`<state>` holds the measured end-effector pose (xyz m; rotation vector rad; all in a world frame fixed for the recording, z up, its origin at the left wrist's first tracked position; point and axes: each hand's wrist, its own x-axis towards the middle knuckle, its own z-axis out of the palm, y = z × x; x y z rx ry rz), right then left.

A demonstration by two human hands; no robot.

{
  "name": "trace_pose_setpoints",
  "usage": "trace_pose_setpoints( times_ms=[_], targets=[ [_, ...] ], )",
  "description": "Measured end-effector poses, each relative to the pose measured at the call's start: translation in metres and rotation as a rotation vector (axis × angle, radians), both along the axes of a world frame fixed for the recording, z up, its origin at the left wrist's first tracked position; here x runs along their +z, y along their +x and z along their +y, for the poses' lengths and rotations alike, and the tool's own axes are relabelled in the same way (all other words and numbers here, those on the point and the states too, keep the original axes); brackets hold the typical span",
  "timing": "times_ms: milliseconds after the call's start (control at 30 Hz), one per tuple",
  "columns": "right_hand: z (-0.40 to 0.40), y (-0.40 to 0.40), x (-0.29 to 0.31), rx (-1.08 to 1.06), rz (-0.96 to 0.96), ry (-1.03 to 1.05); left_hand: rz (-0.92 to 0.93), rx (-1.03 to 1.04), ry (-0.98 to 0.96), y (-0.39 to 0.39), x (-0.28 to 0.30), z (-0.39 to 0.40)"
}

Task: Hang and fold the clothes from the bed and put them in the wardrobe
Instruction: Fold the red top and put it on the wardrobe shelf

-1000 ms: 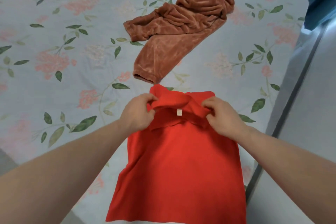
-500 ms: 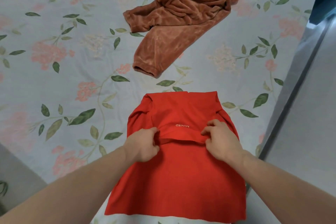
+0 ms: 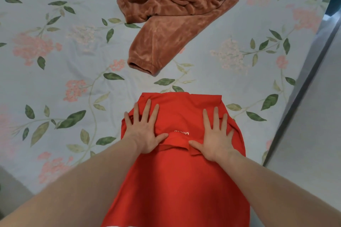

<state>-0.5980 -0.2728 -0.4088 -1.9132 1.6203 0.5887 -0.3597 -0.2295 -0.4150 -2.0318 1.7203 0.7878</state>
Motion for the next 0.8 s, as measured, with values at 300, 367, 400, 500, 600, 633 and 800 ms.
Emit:
trace_pose_setpoints(
  times_ms=[300, 367, 400, 500, 600, 633, 800],
  targets=[
    [-0.007, 0.005, -0.020, 0.019, 0.088, 0.089, -0.048, 0.012, 0.210, -0.004, -0.019, -0.015],
    [-0.008, 0.006, -0.024, 0.016, 0.098, 0.099, -0.052, 0.012, 0.238, -0.006, -0.021, -0.018],
    [-0.009, 0.007, -0.026, 0.014, 0.103, 0.105, -0.053, 0.015, 0.244, -0.006, -0.022, -0.019],
    [-0.012, 0.009, -0.029, 0.016, 0.114, 0.115, -0.060, 0.021, 0.260, -0.007, -0.023, -0.020],
    [-0.013, 0.010, -0.031, 0.019, 0.123, 0.130, -0.069, 0.016, 0.265, -0.008, -0.023, -0.021],
    [-0.013, 0.011, -0.031, 0.017, 0.120, 0.127, -0.072, 0.015, 0.268, -0.008, -0.023, -0.021],
    [-0.015, 0.011, -0.033, 0.027, 0.129, 0.114, -0.079, 0.005, 0.262, -0.008, -0.025, -0.023]
  ],
)
